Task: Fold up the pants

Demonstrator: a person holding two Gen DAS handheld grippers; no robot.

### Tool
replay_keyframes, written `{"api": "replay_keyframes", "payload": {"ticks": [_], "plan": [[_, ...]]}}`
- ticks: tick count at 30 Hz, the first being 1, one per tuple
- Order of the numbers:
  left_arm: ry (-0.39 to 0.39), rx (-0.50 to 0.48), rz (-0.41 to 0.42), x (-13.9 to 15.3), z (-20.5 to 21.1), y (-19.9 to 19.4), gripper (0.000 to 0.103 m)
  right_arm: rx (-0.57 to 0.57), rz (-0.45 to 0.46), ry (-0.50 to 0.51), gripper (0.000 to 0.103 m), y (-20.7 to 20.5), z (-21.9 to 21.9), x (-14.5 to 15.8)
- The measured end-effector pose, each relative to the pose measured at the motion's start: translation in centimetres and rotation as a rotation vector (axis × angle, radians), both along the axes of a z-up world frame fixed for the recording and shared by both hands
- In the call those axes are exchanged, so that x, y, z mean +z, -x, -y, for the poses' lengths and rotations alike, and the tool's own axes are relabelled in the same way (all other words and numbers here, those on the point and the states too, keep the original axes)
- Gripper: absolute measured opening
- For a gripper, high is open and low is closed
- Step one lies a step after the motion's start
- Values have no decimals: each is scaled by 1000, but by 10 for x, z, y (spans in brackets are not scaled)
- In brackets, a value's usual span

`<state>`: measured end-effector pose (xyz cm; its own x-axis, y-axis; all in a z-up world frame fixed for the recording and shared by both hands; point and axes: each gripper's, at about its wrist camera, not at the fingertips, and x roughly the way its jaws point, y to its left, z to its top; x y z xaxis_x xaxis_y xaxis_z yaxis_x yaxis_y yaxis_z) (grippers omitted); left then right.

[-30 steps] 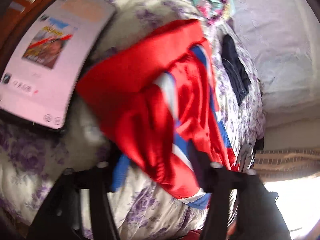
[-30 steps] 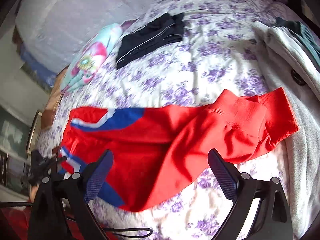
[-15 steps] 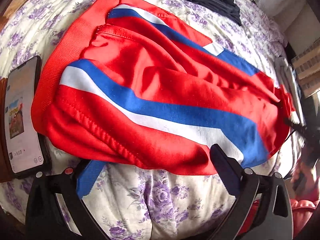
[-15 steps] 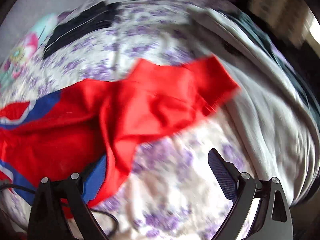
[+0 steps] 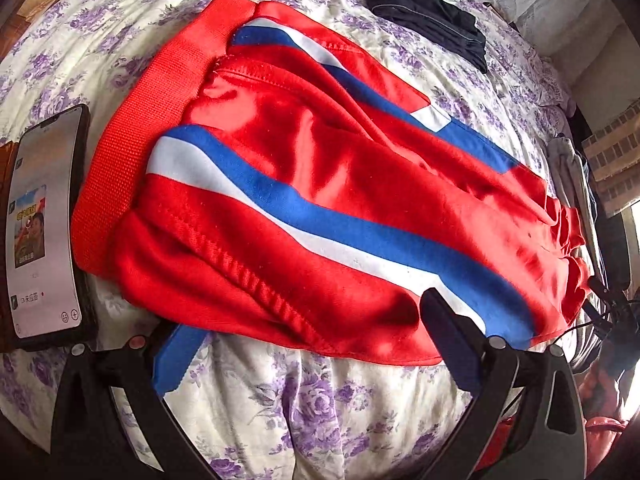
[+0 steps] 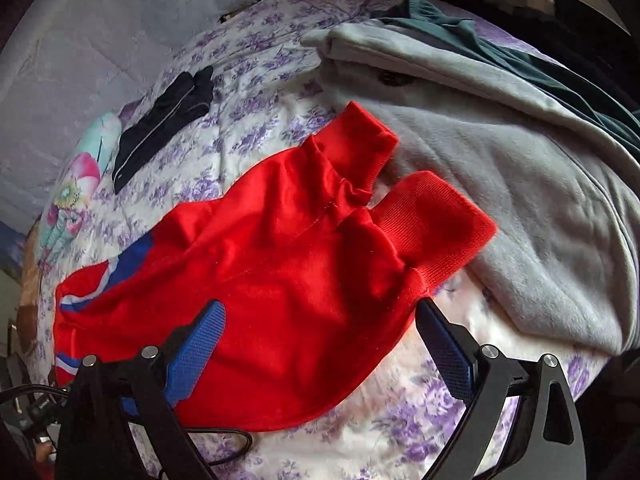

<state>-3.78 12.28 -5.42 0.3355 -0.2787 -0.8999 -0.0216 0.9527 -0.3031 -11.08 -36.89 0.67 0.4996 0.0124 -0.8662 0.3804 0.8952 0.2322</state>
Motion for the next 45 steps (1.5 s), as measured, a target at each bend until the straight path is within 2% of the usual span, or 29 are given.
{"api": "replay_keyframes", "payload": {"ticks": [2,4,5,7,9,11,13,14,16,17,19,20,21,23,25,27,29,31,32,34,35,36,40,42,43,45], "plan": [[10,12,2,0,-2,0,99,-32,-3,-58,92,0,13,-6],[57,44,9,1,-9,1,99,-93,13,-134,89,8,31,-9],[89,67,13,1,-14,2,99,-113,21,-136,89,15,40,-7],[178,131,22,0,-26,3,98,-119,-10,-89,89,22,50,-9],[242,184,21,-1,-35,2,98,-108,-116,-57,88,18,60,-26],[222,188,1,0,-33,-1,96,-45,-161,-20,88,12,59,-34],[110,182,-22,4,-28,1,70,9,-172,60,88,9,51,-25],[84,192,-30,6,-31,4,56,16,-148,94,88,11,49,-16],[185,255,-39,10,-48,16,55,22,-39,88,89,14,52,7],[277,296,-22,15,-59,23,55,35,16,71,89,12,55,17],[351,330,4,26,-68,24,61,78,54,66,89,-9,62,29],[350,331,27,34,-70,18,73,95,51,67,89,-23,66,30],[336,324,54,42,-69,11,80,101,57,57,89,-35,74,32],[287,304,123,60,-67,-10,83,112,76,22,89,-64,89,32],[271,289,168,73,-67,-34,90,145,53,37,89,-92,94,28],[246,259,193,77,-67,-63,91,195,38,51,89,-111,92,21],[192,239,177,71,-67,-91,91,249,17,67,89,-129,87,12],[185,220,125,57,-69,-119,91,285,-12,73,87,-144,83,1],[188,214,106,50,-70,-127,91,293,-28,67,83,-149,82,-5],[179,208,92,42,-72,-140,91,297,-40,78,54,-153,80,-11],[172,203,90,40,-72,-145,91,309,-32,78,48,-154,78,-10],[163,197,92,40,-72,-149,91,326,-24,68,37,-154,77,-8],[122,180,80,32,-77,-161,91,387,-11,97,29,-154,63,0],[84,203,74,24,-84,-169,91,395,-32,109,29,-158,61,-3],[81,222,73,21,-89,-173,91,388,-47,111,29,-161,63,-6],[124,252,62,14,-98,-179,91,364,-80,95,29,-167,70,-14]]}}
